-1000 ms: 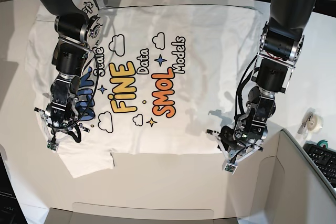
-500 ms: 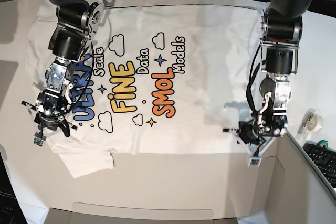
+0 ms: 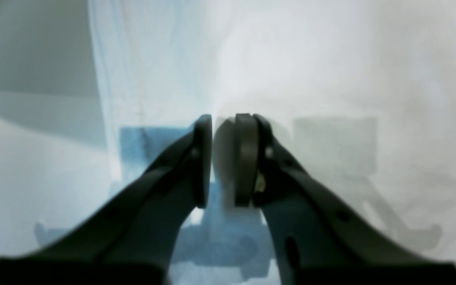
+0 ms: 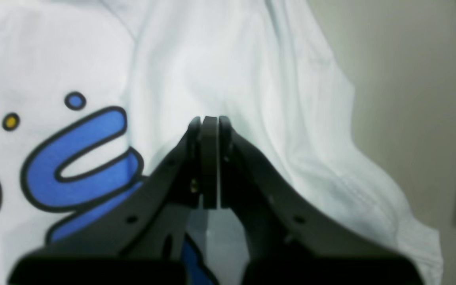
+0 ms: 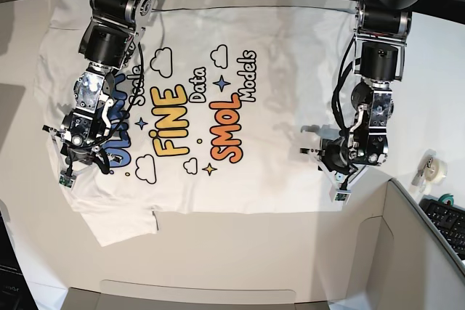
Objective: Layout the t-shirt on the table in an organized manner, then fold the t-shirt properly
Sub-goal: 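Grasp the hem with both grippers and drag it away from the collar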
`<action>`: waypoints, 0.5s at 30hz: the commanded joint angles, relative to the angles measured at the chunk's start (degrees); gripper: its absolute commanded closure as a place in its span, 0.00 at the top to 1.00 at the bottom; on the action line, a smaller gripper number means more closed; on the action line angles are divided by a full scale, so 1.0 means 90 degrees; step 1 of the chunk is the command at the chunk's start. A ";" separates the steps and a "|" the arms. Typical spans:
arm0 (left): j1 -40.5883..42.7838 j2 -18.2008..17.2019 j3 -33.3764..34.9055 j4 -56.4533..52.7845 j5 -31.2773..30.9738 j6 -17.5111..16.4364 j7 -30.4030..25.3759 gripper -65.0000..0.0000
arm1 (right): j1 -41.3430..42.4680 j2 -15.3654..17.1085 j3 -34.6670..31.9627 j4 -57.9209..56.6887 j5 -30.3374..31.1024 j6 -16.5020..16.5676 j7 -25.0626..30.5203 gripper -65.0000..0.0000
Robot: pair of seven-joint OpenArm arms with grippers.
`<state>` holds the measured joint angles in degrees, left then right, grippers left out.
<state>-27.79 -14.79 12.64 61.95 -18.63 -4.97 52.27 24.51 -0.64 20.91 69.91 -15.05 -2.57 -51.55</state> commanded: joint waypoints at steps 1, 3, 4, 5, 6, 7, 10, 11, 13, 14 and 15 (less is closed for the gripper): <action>-0.0219 -0.0042 -0.0023 -0.0041 0.0004 0.0001 -0.0128 0.14 | 0.0153 0.0067 -0.0023 0.0052 -0.0062 -0.0013 0.0106 0.00; -0.0228 -0.0042 -0.0023 -0.0276 0.0004 0.0001 -0.0372 0.14 | 0.0163 0.0096 -0.0013 -0.0163 -0.0062 -0.0013 0.0106 0.00; -0.0228 -0.0042 -0.0013 -0.0403 0.0024 0.0001 -0.0518 0.14 | 0.0173 0.0106 -0.0013 -0.0281 -0.0062 -0.0013 0.0116 0.00; -0.0228 -0.0042 -0.0013 -0.0549 0.0024 0.0001 -0.0626 0.14 | 0.0192 0.0174 -0.0003 -0.0378 -0.0062 -0.0013 0.0116 0.00; -0.0238 -0.0042 -0.0013 -0.0686 0.0024 0.0001 -0.0704 0.14 | 0.0202 0.0194 -0.0003 -0.0466 -0.0062 -0.0013 0.0126 0.00; -0.0258 -0.0042 -0.0013 -0.0803 0.0024 0.0001 -0.0772 0.14 | 0.0212 0.0213 -0.0003 -0.0535 -0.0062 -0.0013 0.0126 0.00; -0.0473 -0.0032 -0.0013 -0.1125 0.0014 0.0001 -0.0909 0.14 | 0.0280 0.0243 -0.0003 -0.0769 -0.0062 -0.0022 0.0380 0.00; -0.0492 -0.0032 -0.0013 -0.1194 0.0014 0.0001 -0.0929 0.14 | 0.0290 0.0252 0.0017 -0.0876 -0.0072 -0.0022 0.0468 0.00; -0.0512 -0.0023 -0.0013 -0.1223 0.0034 0.0001 -0.0978 0.14 | 0.0358 0.0370 -0.0003 -0.1072 -0.0072 -0.0022 0.0585 0.00; -0.0551 -0.0013 -0.0013 -0.1223 0.0034 0.0001 -0.1007 0.14 | 0.0446 0.0389 -0.0003 -0.1189 -0.0072 -0.0022 0.0643 0.00; -0.0619 0.0046 -0.0013 -0.1223 0.0034 0.0001 -0.1007 0.14 | 0.0505 0.0399 -0.0003 -0.1316 -0.0072 -0.0022 0.0673 0.00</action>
<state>-31.92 -14.33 12.62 50.76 -18.83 -5.45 42.04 28.32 2.72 20.86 57.84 -15.70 -2.79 -44.18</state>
